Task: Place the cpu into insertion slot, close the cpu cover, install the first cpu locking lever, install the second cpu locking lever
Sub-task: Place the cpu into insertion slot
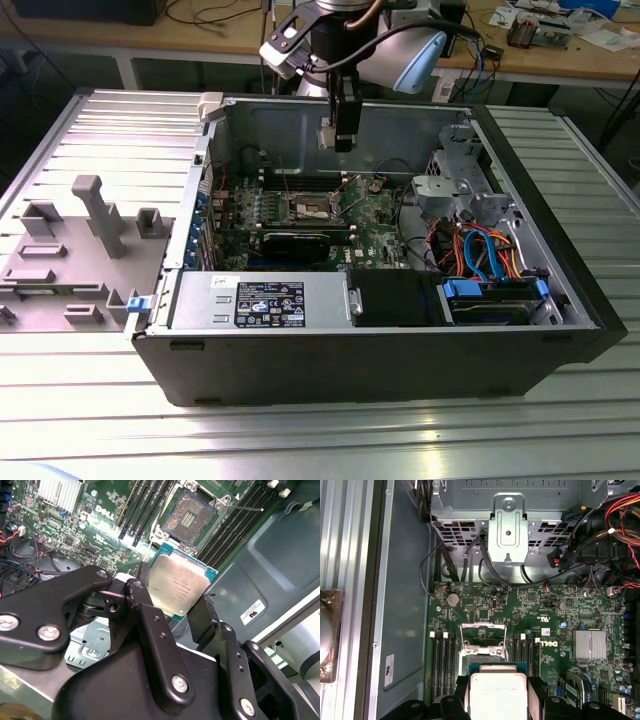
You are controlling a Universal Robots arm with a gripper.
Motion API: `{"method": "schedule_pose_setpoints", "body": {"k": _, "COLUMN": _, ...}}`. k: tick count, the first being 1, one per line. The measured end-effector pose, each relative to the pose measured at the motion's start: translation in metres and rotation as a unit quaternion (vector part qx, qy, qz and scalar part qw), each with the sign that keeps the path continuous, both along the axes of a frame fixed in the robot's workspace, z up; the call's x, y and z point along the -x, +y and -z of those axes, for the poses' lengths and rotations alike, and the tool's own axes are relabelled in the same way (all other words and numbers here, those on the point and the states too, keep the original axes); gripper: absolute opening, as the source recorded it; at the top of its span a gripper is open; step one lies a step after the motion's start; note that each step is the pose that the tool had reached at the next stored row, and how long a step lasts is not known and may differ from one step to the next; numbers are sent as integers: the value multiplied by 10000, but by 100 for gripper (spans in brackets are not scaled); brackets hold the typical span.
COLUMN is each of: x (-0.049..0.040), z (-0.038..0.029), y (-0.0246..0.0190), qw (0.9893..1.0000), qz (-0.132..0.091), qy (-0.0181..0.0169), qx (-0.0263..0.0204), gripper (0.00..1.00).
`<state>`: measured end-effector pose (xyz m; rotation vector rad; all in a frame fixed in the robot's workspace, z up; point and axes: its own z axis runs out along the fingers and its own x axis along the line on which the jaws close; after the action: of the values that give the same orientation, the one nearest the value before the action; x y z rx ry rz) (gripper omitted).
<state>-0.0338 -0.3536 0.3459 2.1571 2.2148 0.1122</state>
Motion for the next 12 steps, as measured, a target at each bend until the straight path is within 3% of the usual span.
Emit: {"method": "schedule_pose_setpoints", "body": {"k": 12, "x": 0, "z": 35, "y": 0, "qw": 10000, "qz": 0, "qy": 0, "qx": 0, "gripper": 55}}
